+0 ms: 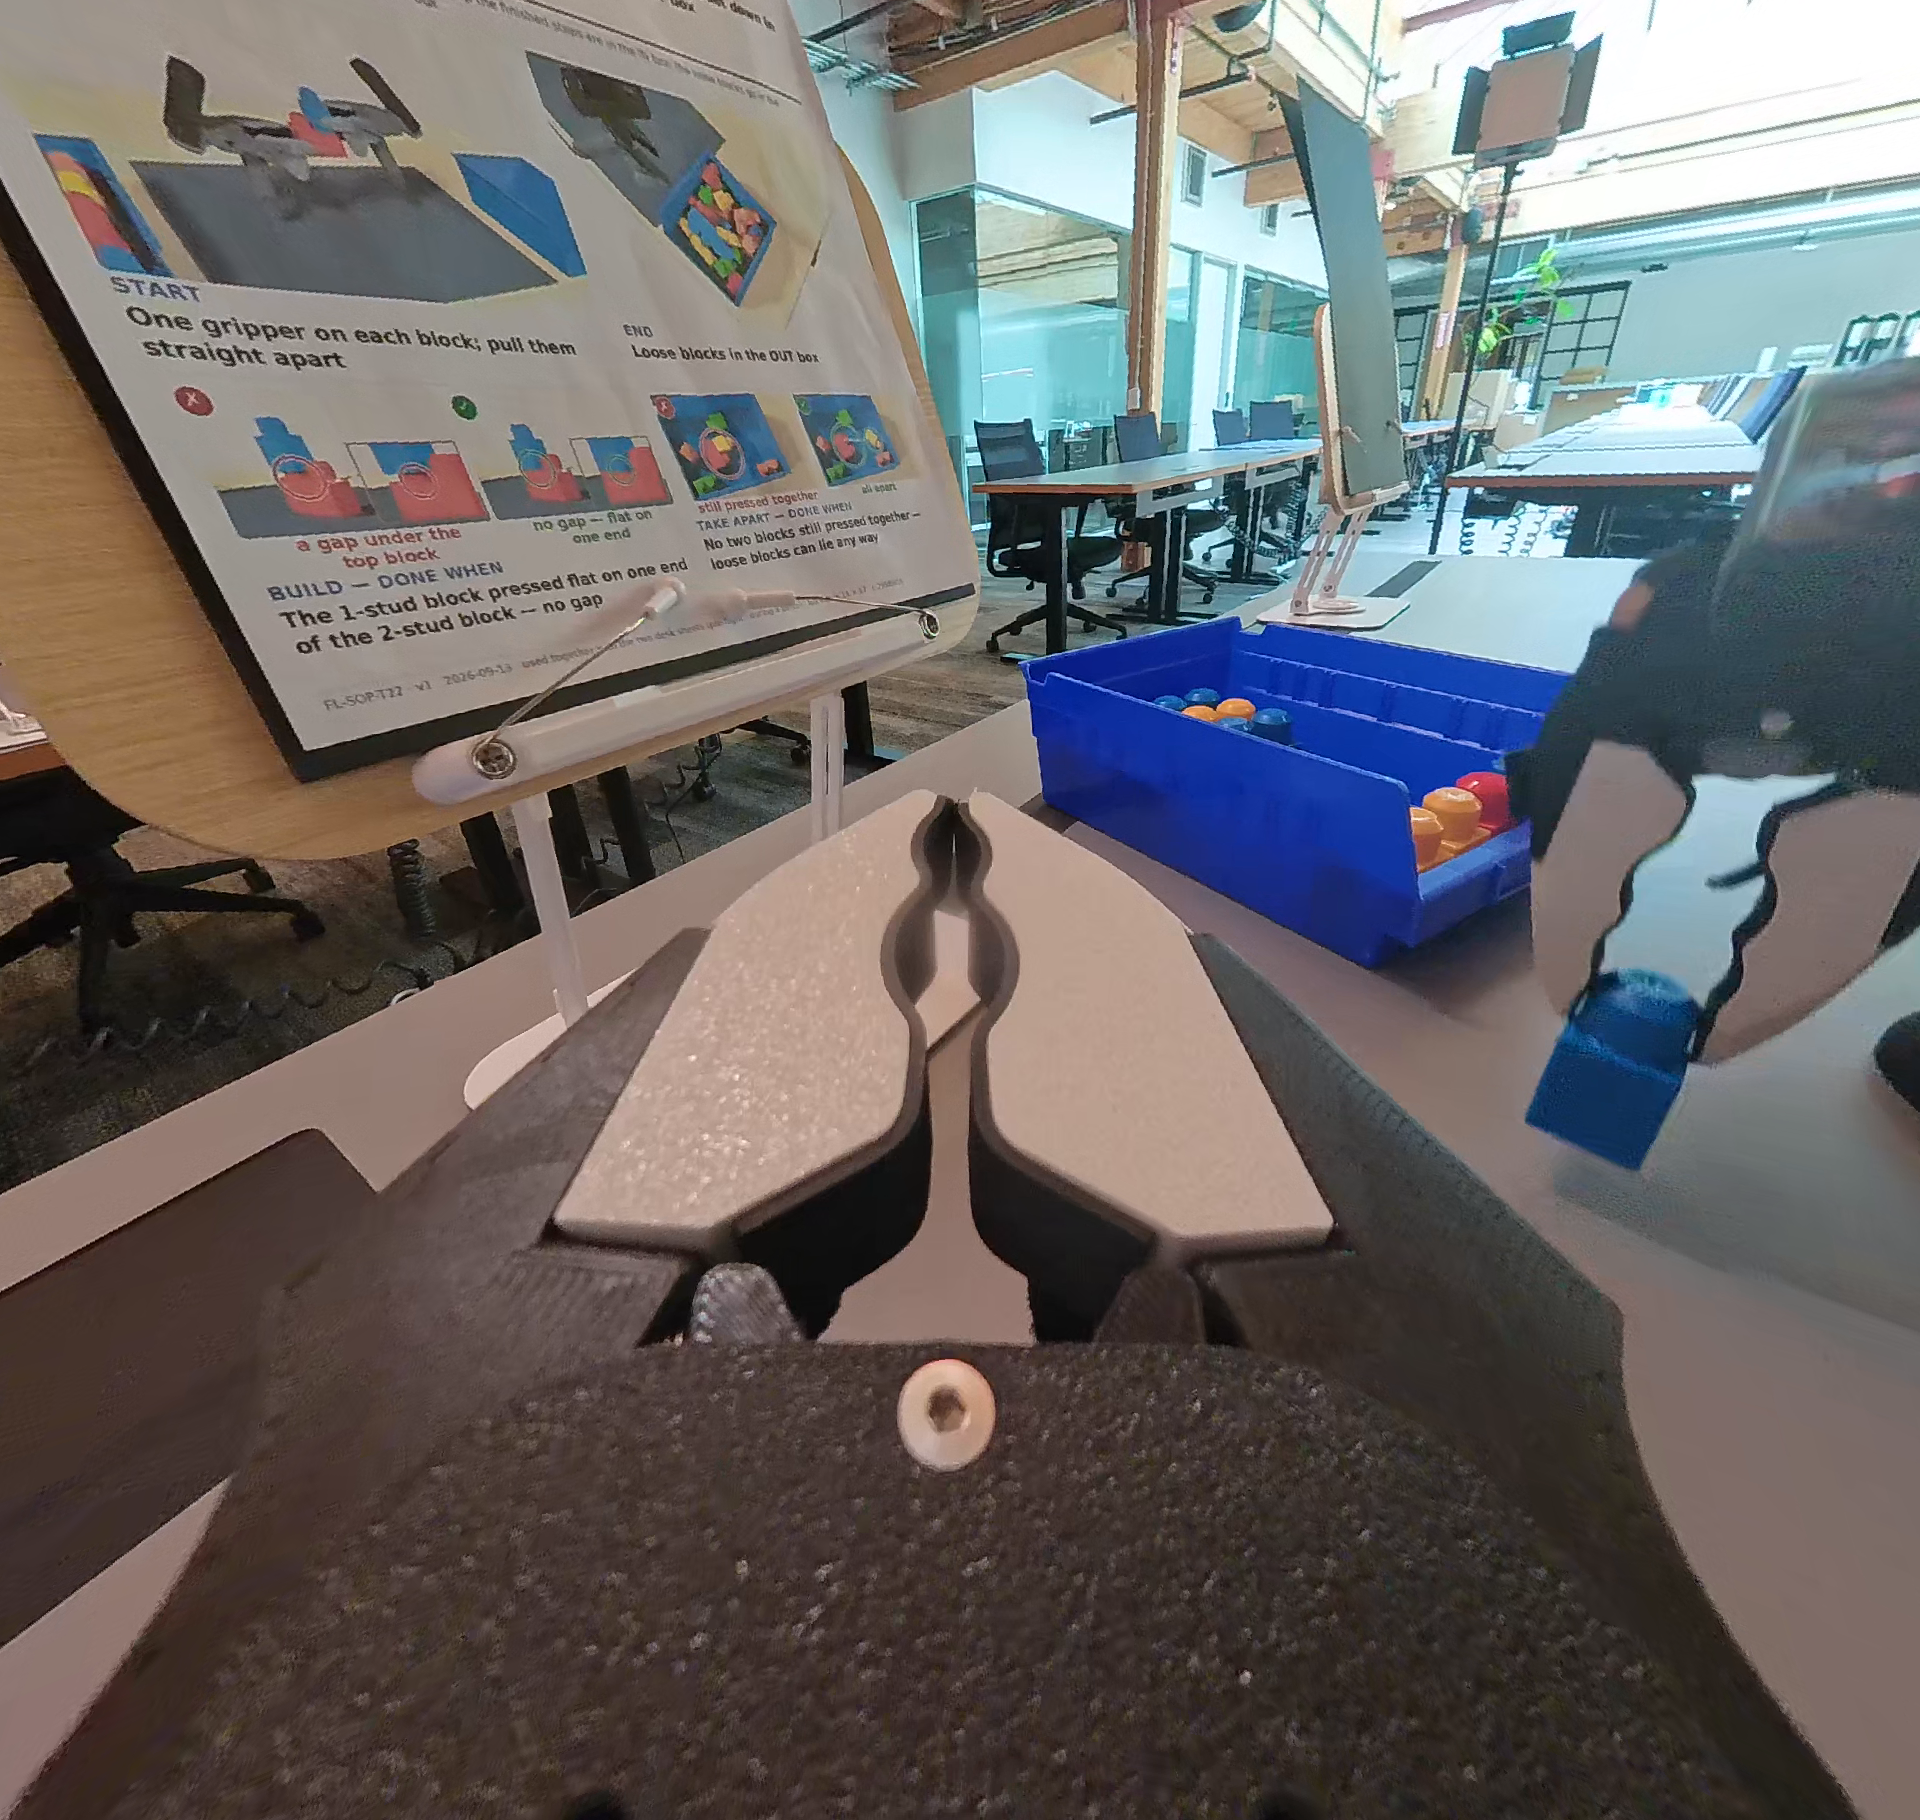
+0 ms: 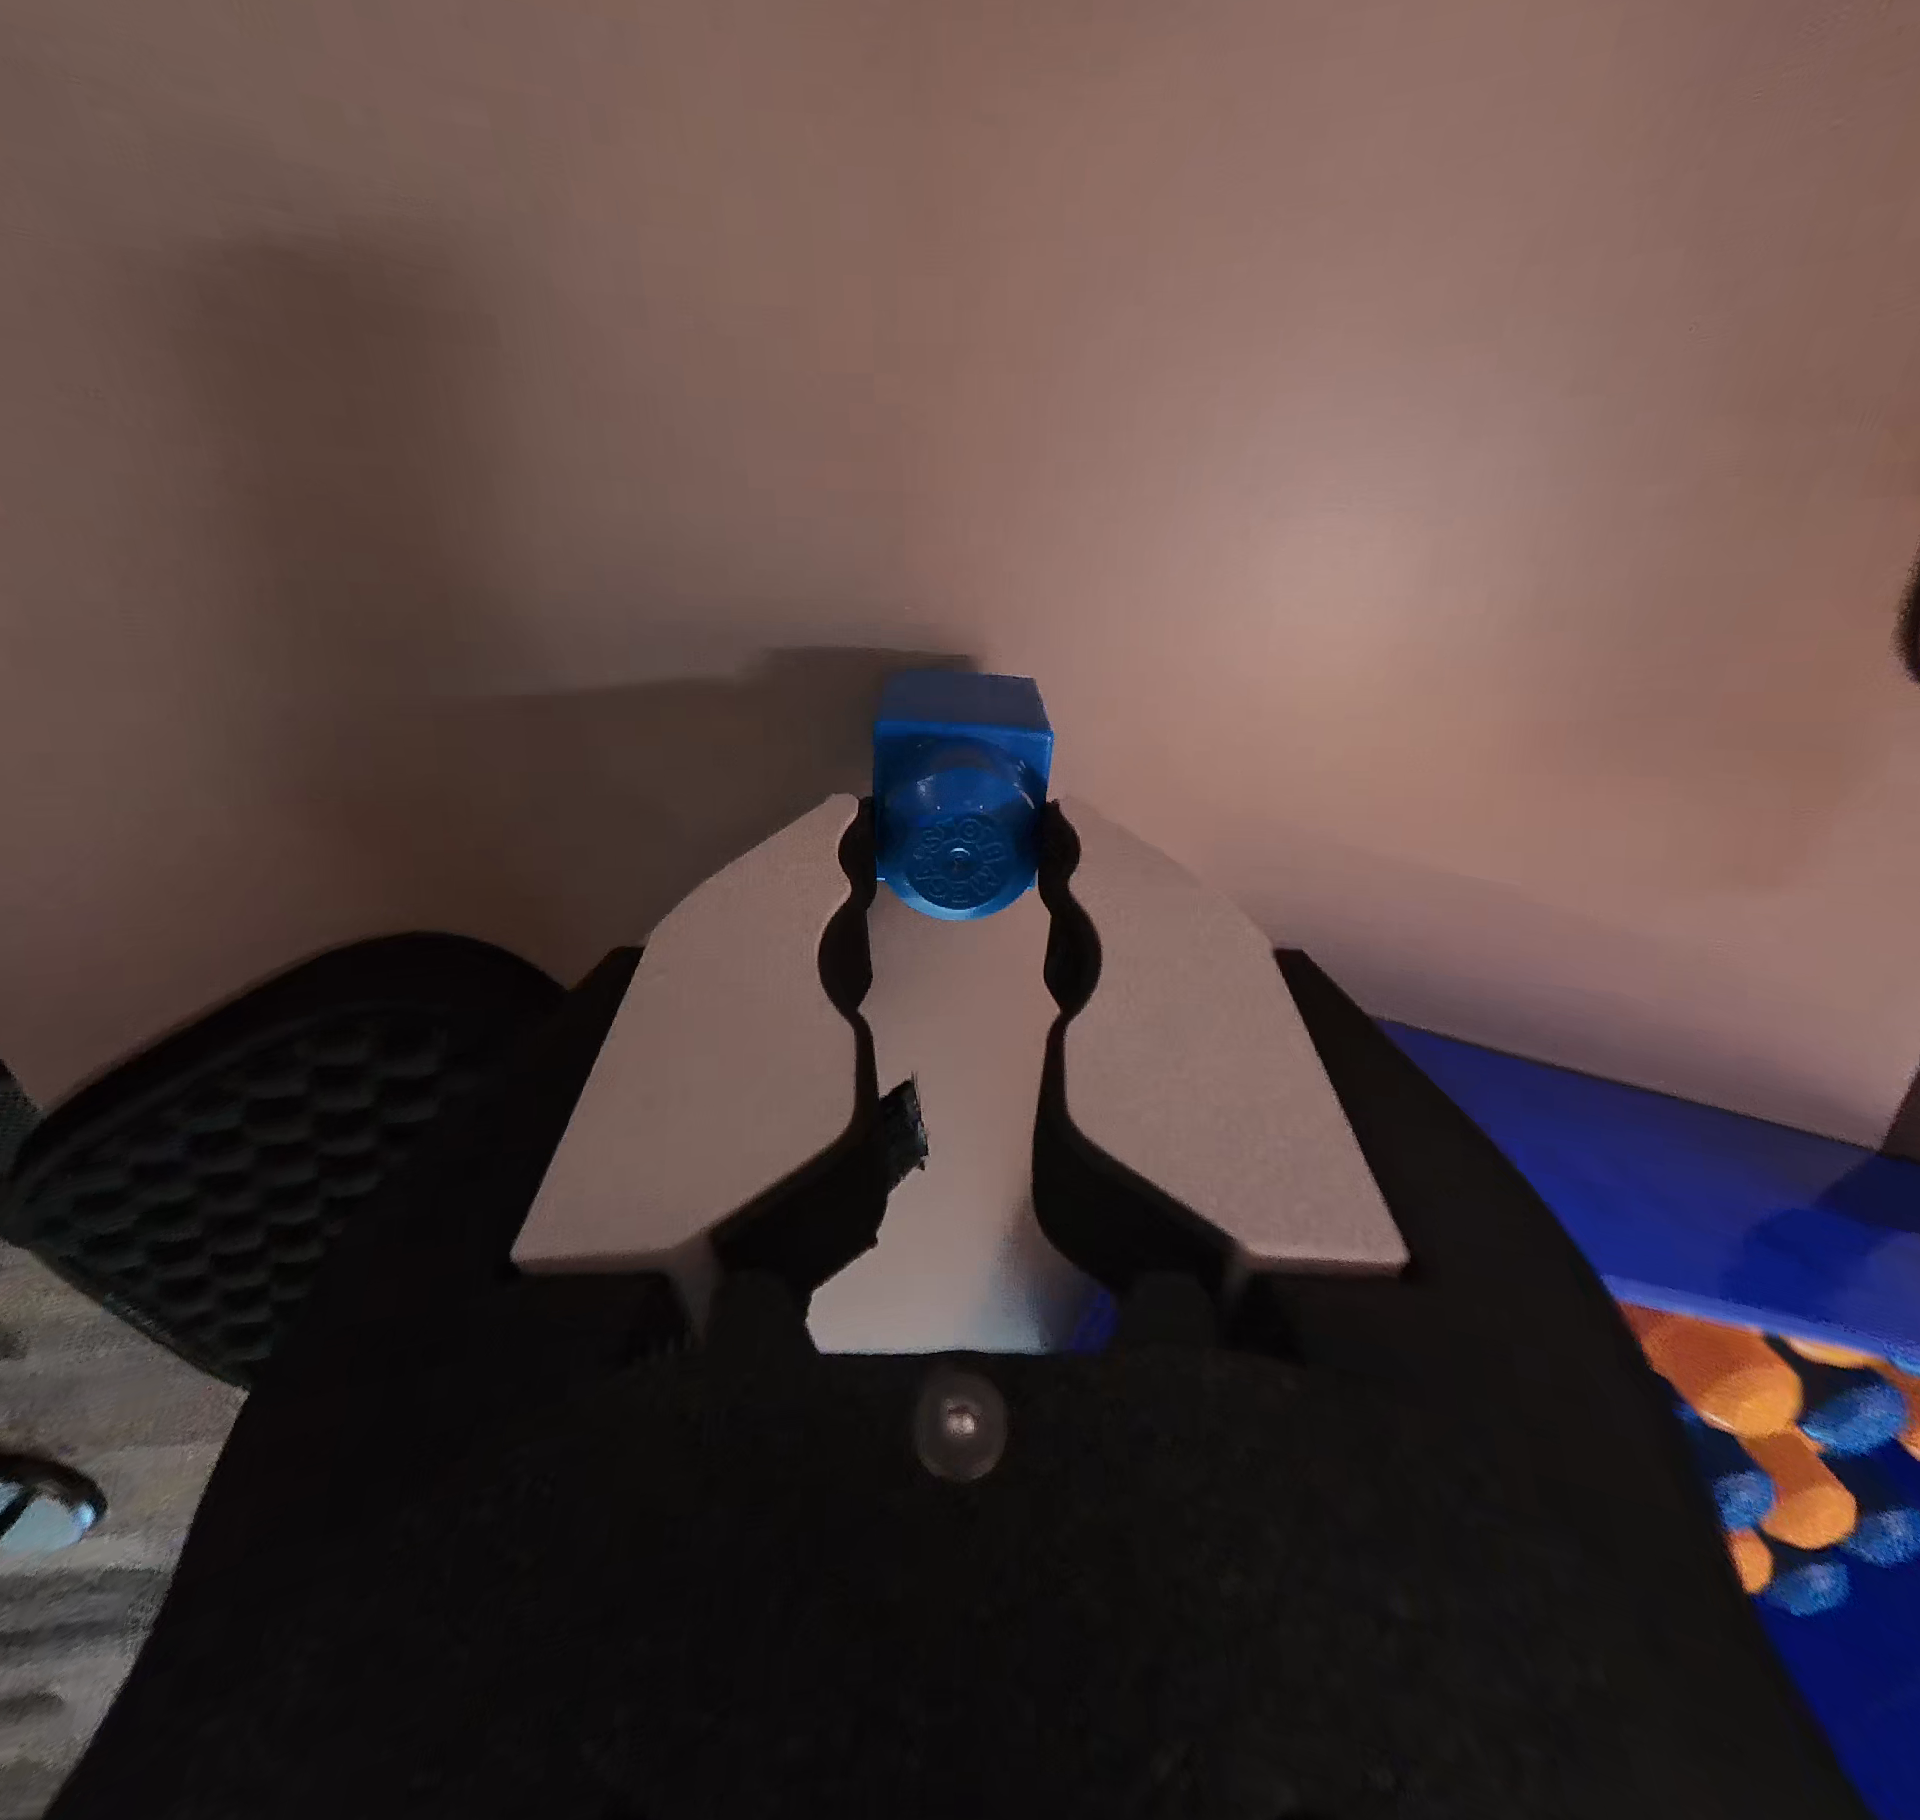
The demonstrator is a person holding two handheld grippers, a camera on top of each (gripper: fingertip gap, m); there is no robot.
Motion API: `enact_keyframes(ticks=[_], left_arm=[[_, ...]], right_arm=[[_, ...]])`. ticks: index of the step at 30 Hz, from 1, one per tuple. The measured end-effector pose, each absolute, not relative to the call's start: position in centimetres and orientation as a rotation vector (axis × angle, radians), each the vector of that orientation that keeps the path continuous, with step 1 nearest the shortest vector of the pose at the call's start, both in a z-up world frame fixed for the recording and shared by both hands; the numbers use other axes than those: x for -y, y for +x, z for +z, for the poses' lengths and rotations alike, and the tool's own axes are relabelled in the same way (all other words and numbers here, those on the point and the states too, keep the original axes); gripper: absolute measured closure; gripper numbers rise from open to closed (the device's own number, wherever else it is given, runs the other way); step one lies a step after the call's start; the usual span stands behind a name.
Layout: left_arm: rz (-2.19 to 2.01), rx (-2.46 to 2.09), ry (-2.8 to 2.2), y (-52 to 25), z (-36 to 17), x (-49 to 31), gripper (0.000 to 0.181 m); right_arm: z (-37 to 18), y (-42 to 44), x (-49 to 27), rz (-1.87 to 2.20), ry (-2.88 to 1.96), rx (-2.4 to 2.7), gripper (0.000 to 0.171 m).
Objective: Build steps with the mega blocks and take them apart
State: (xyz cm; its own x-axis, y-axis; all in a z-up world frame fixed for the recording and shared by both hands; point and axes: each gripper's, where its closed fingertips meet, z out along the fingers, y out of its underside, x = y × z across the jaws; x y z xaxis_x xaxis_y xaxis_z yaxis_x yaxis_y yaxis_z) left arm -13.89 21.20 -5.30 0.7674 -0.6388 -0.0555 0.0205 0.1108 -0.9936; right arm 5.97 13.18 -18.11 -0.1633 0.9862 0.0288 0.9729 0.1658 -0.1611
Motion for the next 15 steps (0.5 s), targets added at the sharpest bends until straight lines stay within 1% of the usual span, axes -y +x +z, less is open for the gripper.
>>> enact_keyframes(ticks=[4,9,12,15], left_arm=[[-0.518,-0.558,-1.397,-13.8,-5.6,-21.3,0.181],[-0.515,-0.567,-1.404,-13.6,-5.9,-21.3,0.181],[-0.516,-0.568,-1.405,-13.6,-5.9,-21.3,0.181],[-0.517,-0.571,-1.407,-13.5,-6.0,-21.3,0.181]], right_arm=[[-13.5,6.4,-15.3,0.163,-1.900,2.240,0.141],[-7.4,9.2,-19.7,0.043,-1.860,2.185,0.141],[-5.7,12.3,-22.6,-0.057,-1.947,2.124,0.141],[-5.9,15.7,-25.0,-0.129,-2.051,2.077,0.141]])
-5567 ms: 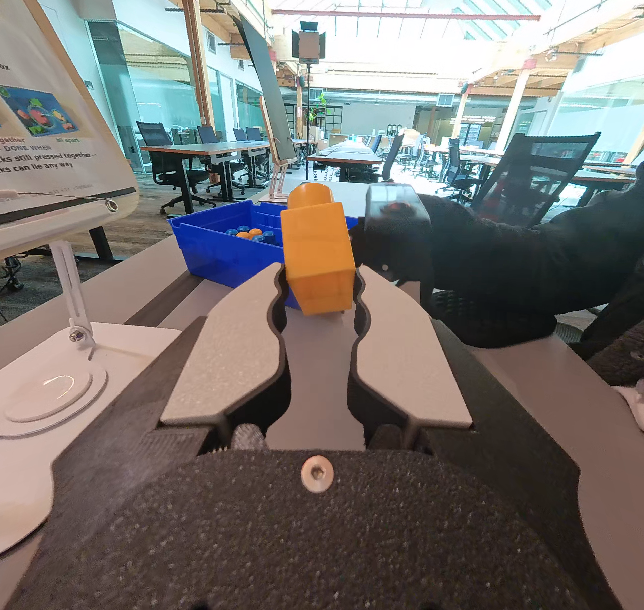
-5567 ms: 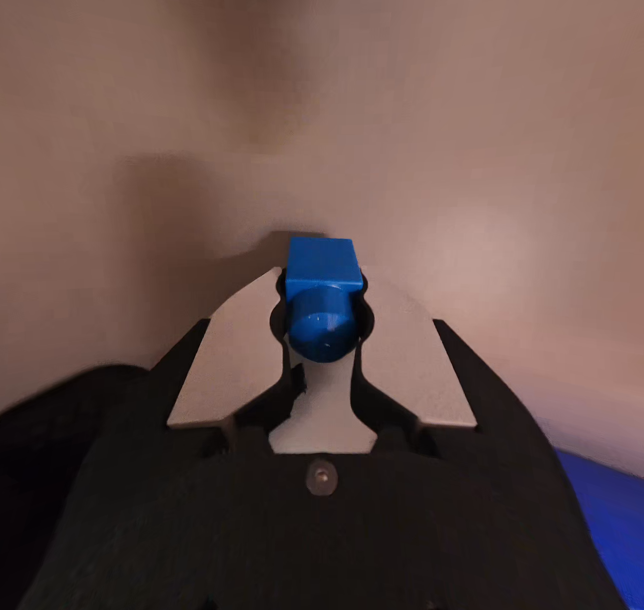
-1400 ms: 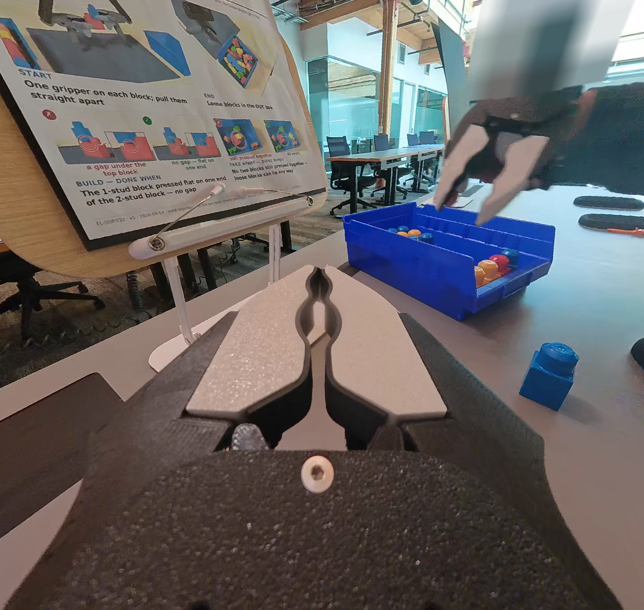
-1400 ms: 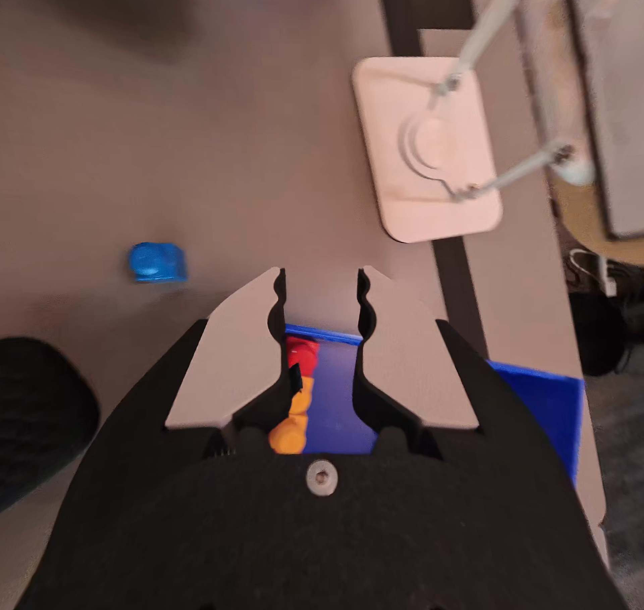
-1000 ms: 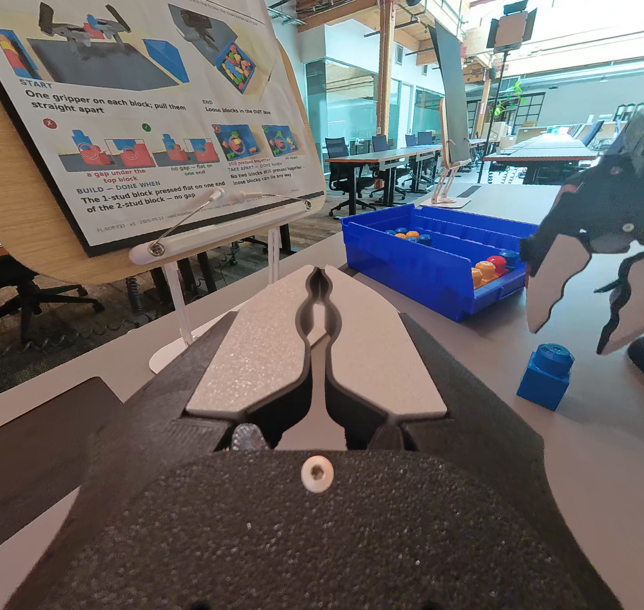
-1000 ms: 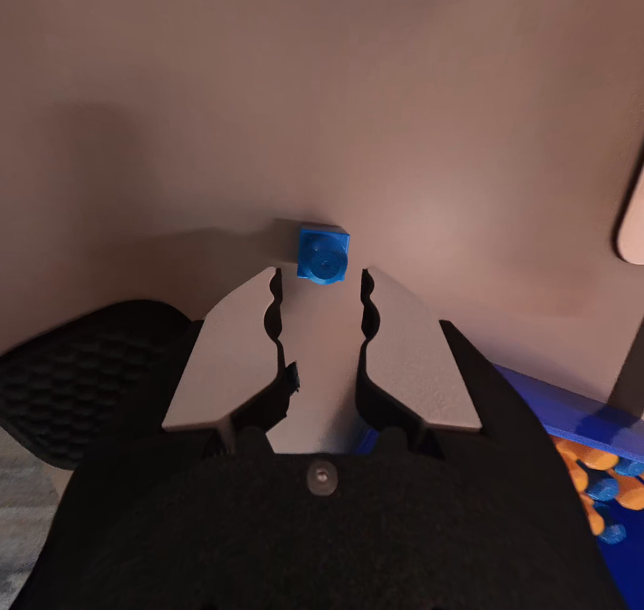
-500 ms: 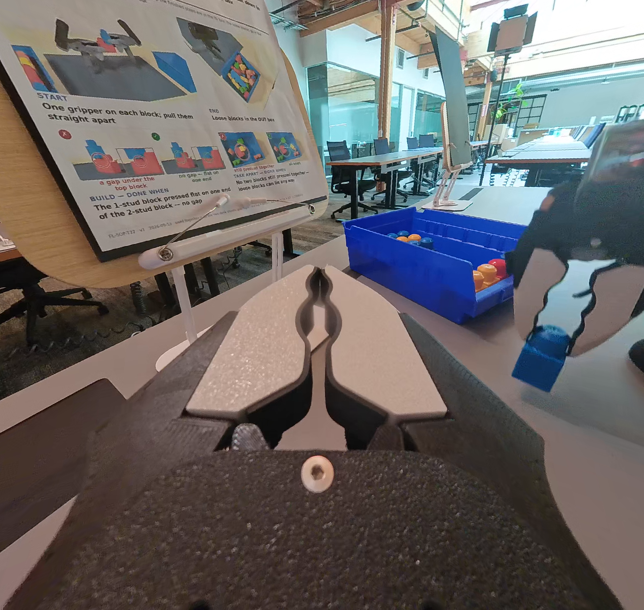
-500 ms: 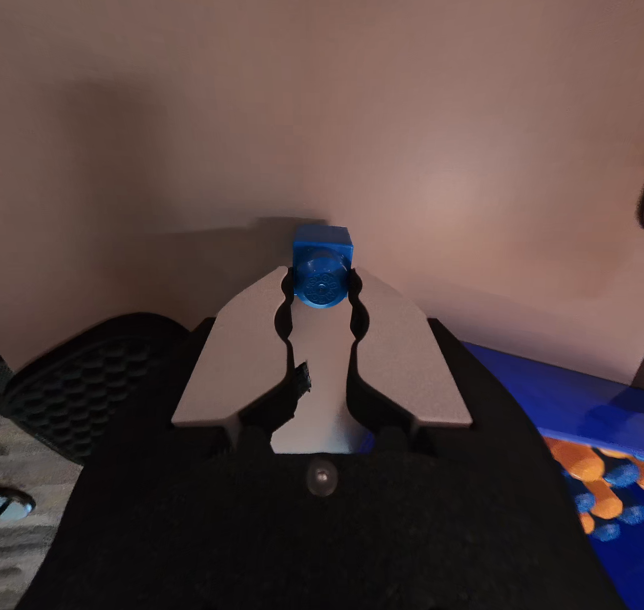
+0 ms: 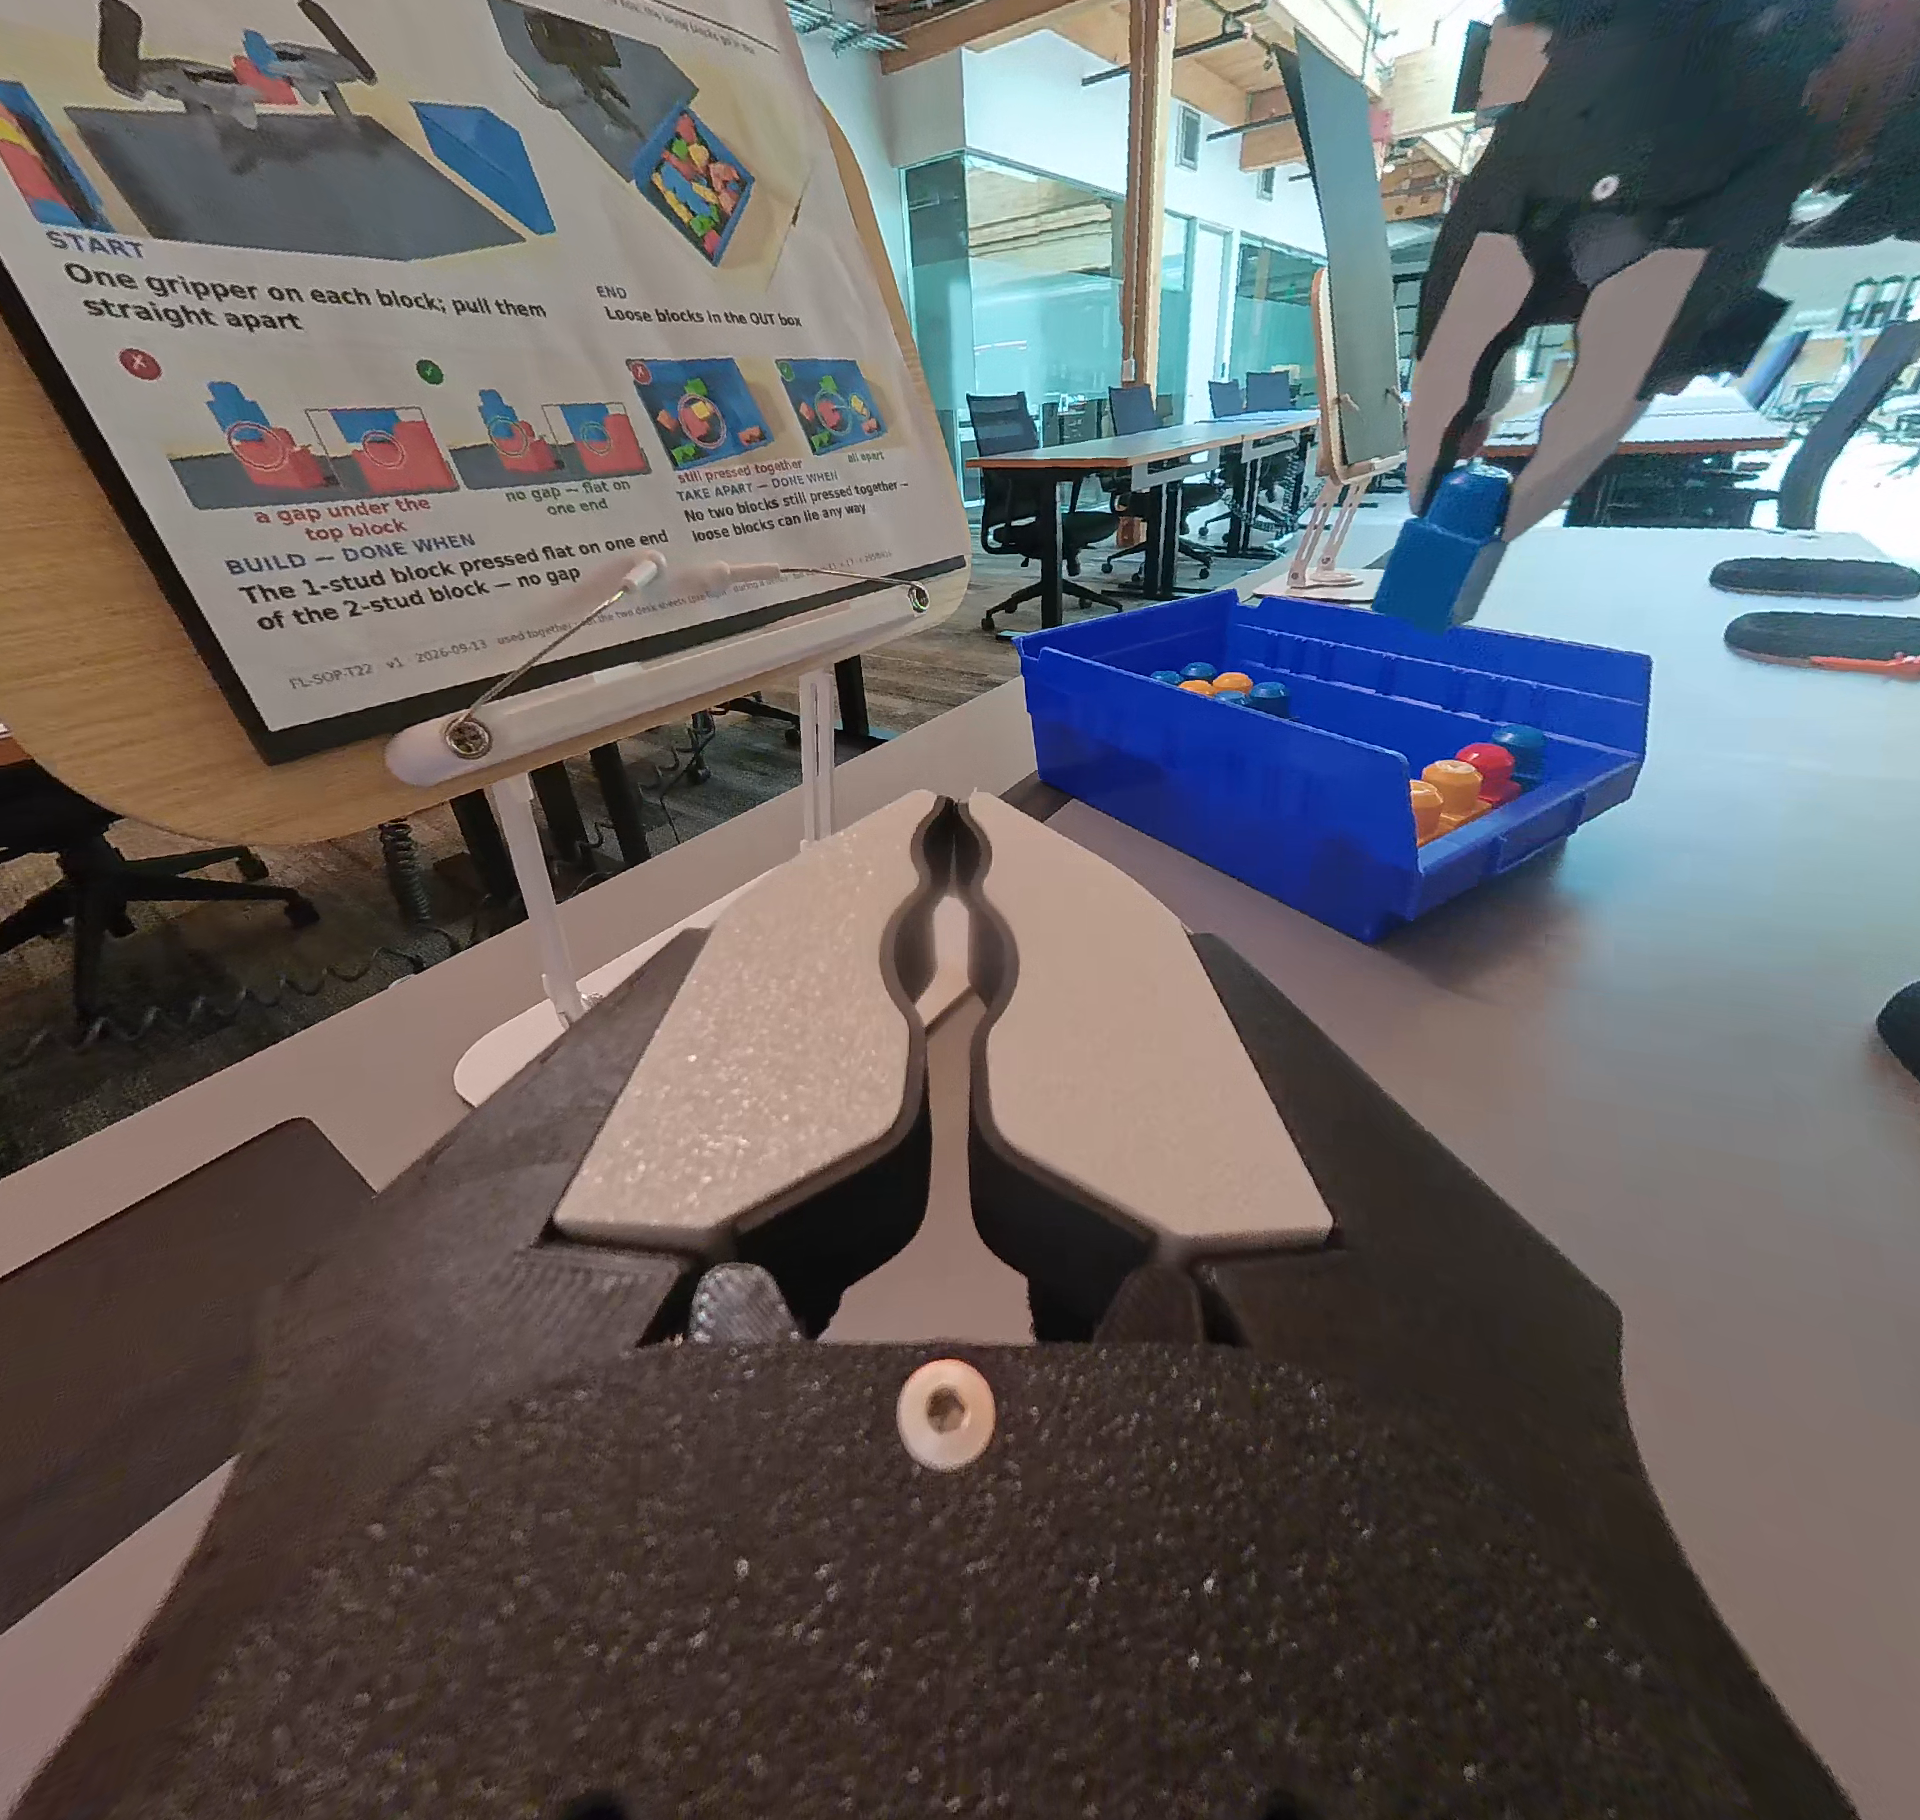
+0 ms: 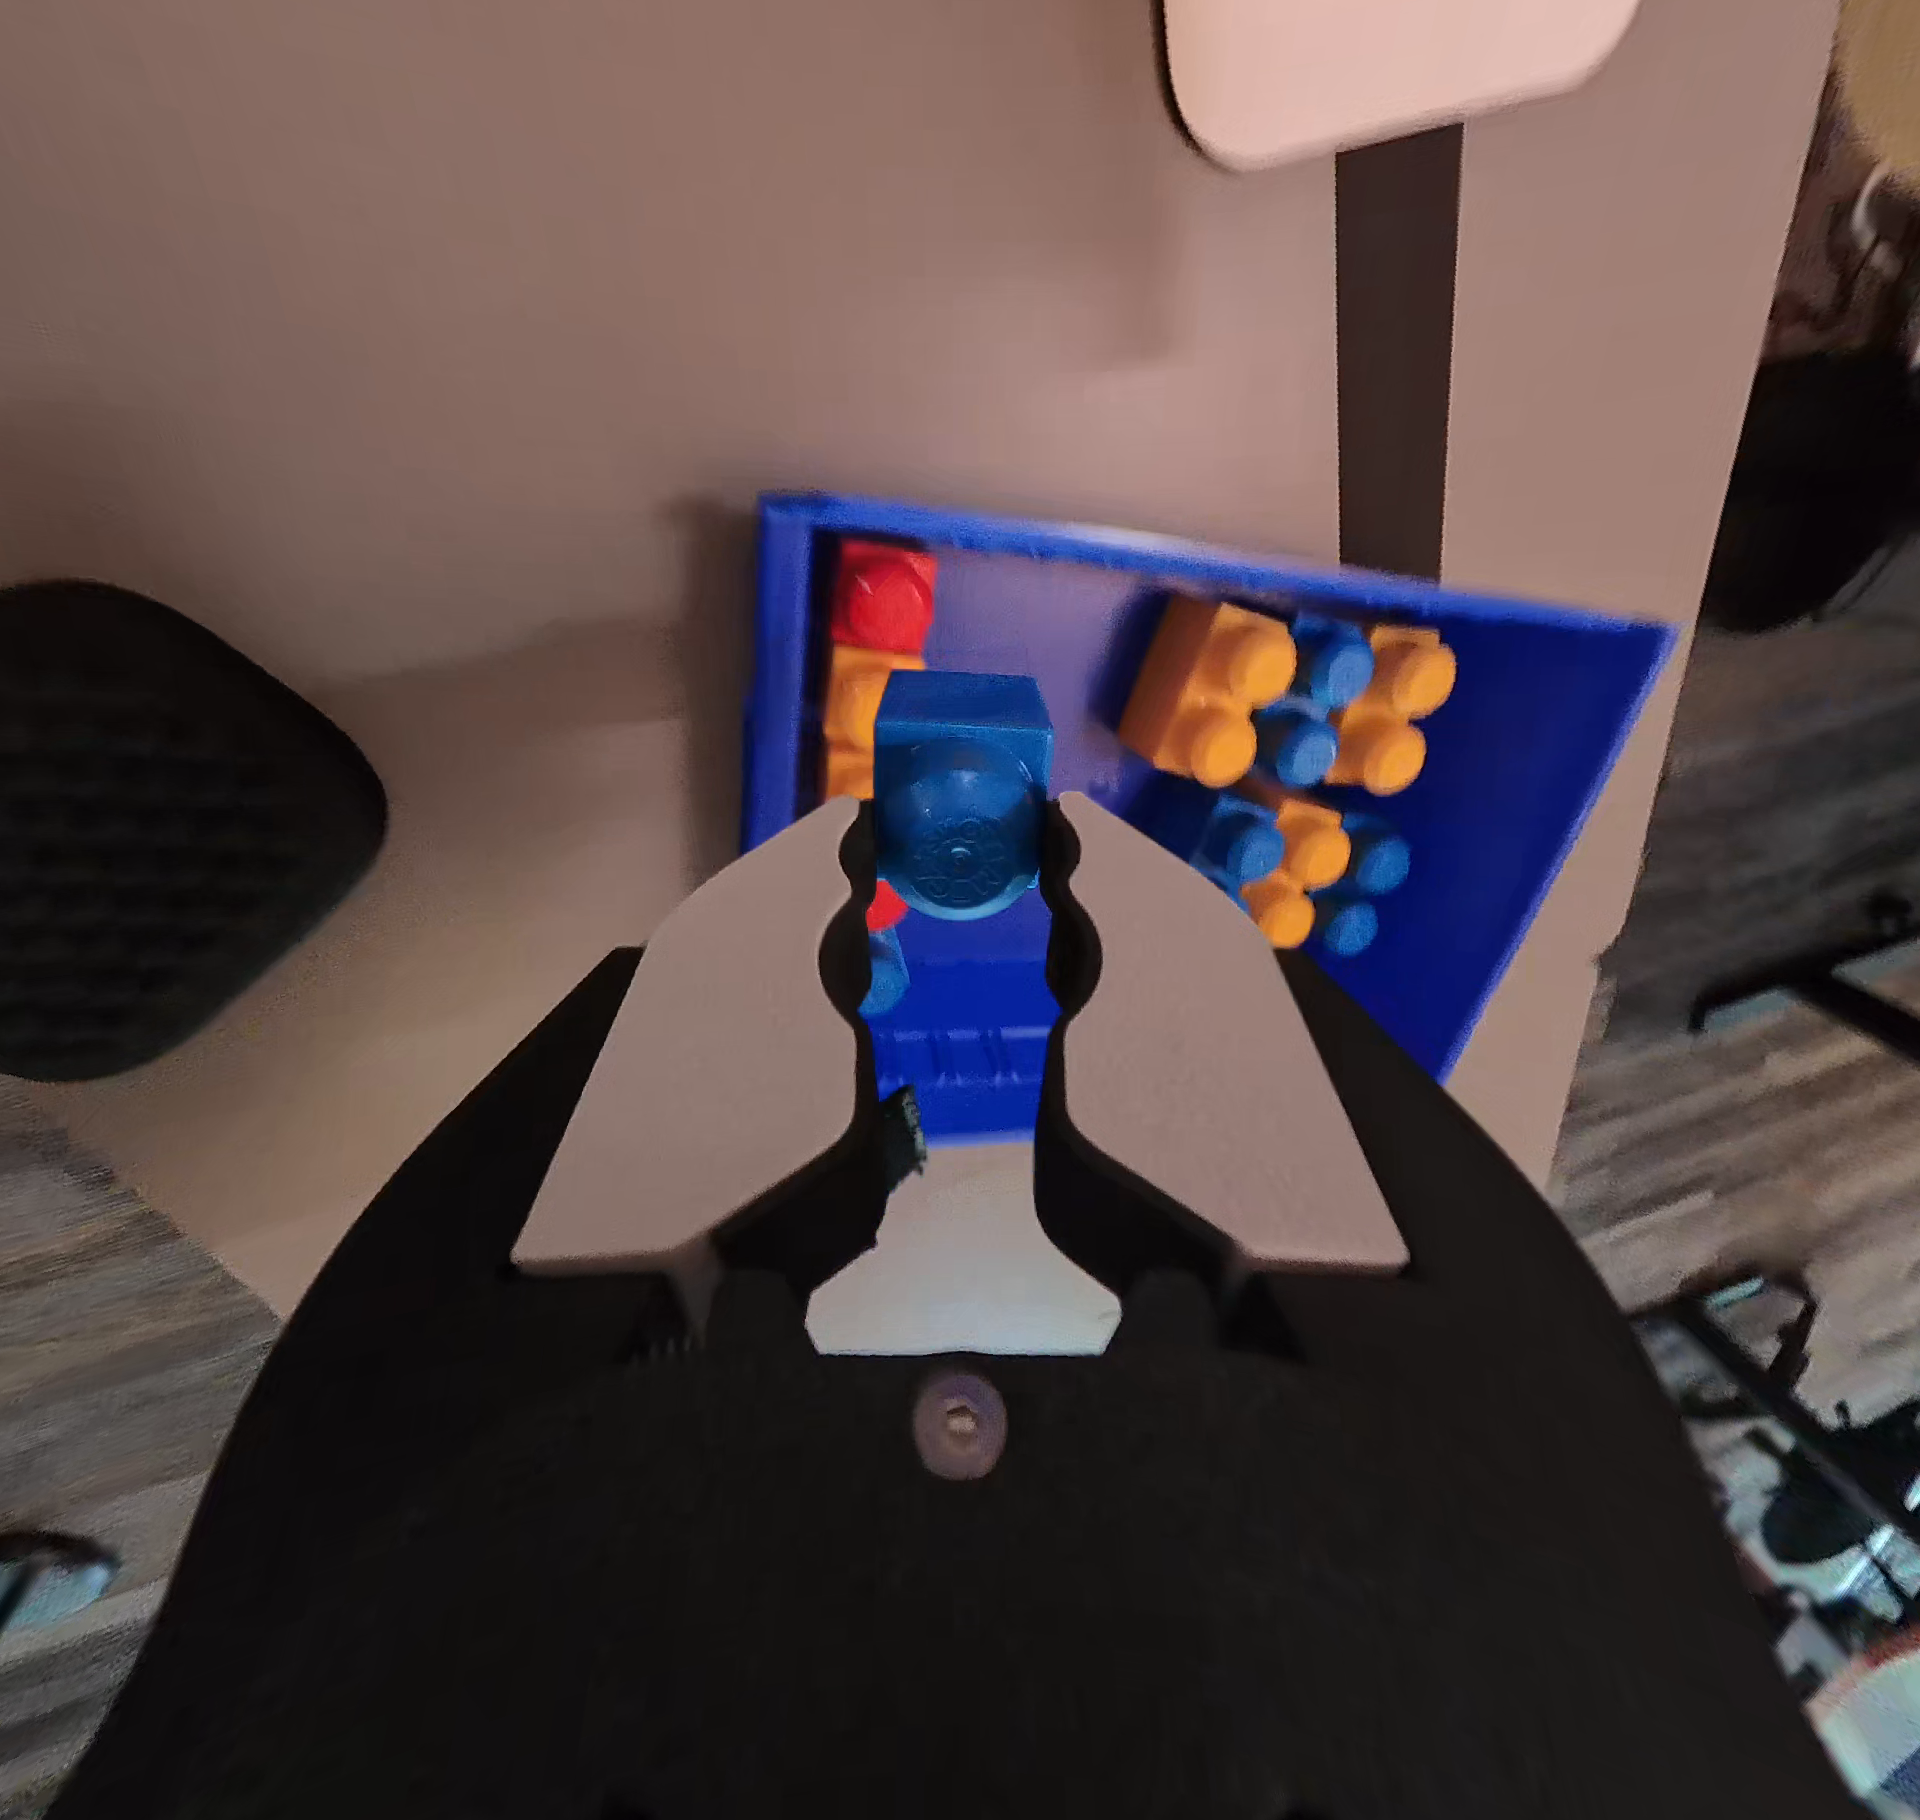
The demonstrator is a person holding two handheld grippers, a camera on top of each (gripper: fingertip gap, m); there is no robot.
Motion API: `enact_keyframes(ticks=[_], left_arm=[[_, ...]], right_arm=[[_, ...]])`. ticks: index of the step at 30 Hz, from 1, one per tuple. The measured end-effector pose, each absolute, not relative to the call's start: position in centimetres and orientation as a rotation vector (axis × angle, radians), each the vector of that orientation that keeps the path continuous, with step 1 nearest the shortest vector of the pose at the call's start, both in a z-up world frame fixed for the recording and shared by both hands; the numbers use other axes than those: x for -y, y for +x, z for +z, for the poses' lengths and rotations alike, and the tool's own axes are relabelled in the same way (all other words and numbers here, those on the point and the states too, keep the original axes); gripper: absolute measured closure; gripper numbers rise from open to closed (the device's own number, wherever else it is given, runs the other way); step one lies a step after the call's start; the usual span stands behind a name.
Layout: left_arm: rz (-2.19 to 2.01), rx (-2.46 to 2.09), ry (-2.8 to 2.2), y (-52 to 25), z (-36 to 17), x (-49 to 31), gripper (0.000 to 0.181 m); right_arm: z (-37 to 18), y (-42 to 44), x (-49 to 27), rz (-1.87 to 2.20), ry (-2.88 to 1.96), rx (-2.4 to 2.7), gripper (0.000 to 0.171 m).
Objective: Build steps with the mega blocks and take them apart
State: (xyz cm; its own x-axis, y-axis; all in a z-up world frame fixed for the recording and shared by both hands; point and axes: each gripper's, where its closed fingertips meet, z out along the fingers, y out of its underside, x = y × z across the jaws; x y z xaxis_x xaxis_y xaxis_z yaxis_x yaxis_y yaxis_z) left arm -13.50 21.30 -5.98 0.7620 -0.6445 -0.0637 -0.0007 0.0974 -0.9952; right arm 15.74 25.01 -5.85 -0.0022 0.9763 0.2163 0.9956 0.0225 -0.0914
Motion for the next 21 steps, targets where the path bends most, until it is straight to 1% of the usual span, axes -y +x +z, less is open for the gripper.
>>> enact_keyframes(ticks=[11,21], left_arm=[[-0.512,-0.578,-1.424,-13.5,-6.6,-21.5,0.181],[-0.506,-0.590,-1.436,-13.3,-7.1,-21.6,0.181]], right_arm=[[-13.3,25.1,-29.2,-0.194,-2.336,1.995,0.141],[-17.3,27.2,-29.0,-0.142,-2.344,2.083,0.141]])
